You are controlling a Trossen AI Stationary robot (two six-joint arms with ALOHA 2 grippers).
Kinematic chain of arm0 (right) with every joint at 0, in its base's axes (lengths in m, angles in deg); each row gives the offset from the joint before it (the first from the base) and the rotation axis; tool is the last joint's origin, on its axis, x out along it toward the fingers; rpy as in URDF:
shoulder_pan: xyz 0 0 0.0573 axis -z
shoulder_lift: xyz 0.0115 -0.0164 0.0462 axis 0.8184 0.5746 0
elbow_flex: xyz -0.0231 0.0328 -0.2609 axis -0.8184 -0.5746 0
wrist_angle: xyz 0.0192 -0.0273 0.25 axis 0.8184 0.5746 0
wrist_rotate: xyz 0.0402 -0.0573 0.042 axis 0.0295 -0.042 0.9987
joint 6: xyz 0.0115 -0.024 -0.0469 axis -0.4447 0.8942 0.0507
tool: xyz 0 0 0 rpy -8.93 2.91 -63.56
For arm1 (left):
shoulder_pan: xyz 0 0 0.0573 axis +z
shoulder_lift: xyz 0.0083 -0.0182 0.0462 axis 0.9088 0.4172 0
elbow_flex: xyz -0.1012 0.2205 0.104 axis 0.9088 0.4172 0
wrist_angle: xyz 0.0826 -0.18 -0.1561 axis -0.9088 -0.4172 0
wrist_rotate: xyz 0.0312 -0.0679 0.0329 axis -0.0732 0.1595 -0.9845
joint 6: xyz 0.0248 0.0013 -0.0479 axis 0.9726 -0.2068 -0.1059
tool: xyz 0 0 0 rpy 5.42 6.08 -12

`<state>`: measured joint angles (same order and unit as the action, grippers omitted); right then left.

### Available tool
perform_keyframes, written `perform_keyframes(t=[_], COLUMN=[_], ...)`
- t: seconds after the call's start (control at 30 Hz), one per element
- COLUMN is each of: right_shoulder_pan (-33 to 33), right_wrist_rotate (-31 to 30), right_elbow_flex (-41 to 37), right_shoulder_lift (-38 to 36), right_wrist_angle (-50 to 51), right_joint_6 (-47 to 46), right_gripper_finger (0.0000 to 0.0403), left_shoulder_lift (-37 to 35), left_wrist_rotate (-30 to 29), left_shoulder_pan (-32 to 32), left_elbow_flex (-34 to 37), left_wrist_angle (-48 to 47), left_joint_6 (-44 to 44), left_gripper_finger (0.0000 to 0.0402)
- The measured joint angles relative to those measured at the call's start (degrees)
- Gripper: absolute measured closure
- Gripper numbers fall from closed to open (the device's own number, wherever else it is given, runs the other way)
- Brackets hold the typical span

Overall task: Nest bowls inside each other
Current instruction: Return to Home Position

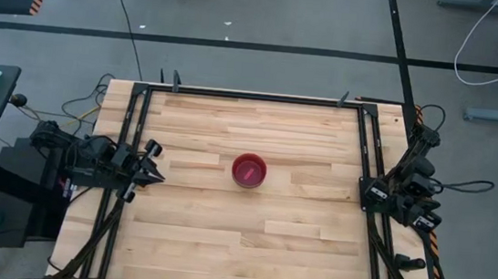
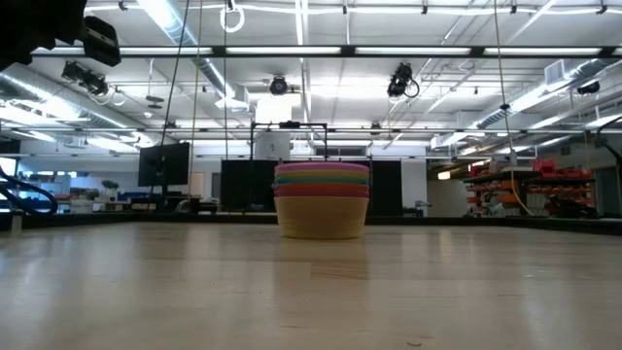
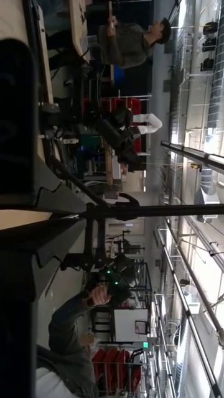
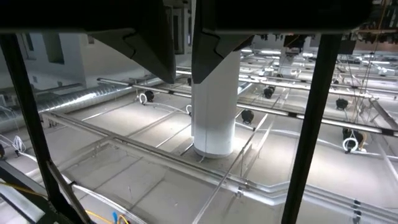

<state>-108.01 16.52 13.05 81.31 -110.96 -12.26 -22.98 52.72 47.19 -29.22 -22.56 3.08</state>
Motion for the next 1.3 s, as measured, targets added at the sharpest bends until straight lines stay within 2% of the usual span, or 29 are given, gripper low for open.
perform_keyframes(t=[0.13, 0.23, 0.3, 0.47, 0.53, 0.63, 0.83, 1.07, 1.3], right_shoulder_pan=[0.00, 0.00, 0.07, 0.32, 1.53, 4.39, 11.95, 22.93, 34.62], right_wrist_rotate=[-0.37, -3.31, -8.52, -28.34, -31.66, -31.23, -26.58, -19.68, -14.88], right_elbow_flex=[0.00, 0.00, 0.00, 0.00, 0.00, 0.00, 0.00, 0.00, 0.00], right_shoulder_lift=[0.00, 0.00, 0.00, 0.00, 0.00, 0.00, 0.00, 0.00, 0.00], right_wrist_angle=[3.26, 8.51, 13.59, 22.96, 23.50, 23.62, 25.99, 28.54, 33.27], right_joint_6=[0.32, 1.32, 1.44, 2.09, 2.71, 3.64, 2.37, 1.88, 0.82], right_gripper_finger=[0.0341, 0.0341, 0.0341, 0.0341, 0.0341, 0.0341, 0.0341, 0.0341, 0.0341], left_shoulder_lift=[0.02, 0.02, 0.02, 0.02, 0.02, 0.02, 0.02, 0.02, 0.02], left_wrist_rotate=[0.00, 0.00, 0.00, -0.56, -1.31, -2.00, -2.74, -2.80, -2.80], left_shoulder_pan=[0.00, 0.00, 0.00, 0.00, 0.00, 0.00, -0.02, -0.01, 0.78], left_elbow_flex=[0.00, 0.00, 0.00, 0.01, 0.02, 0.02, 0.02, 0.02, 0.04], left_wrist_angle=[-0.84, -1.29, -1.27, -1.28, -1.27, -1.27, -1.73, -2.15, -4.29], left_joint_6=[0.10, -0.02, 0.00, 0.45, 0.51, 0.74, 0.97, 2.25, 2.13], left_gripper_finger=[0.0367, 0.0371, 0.0374, 0.0375, 0.0372, 0.0368, 0.0369, 0.0378, 0.0370])
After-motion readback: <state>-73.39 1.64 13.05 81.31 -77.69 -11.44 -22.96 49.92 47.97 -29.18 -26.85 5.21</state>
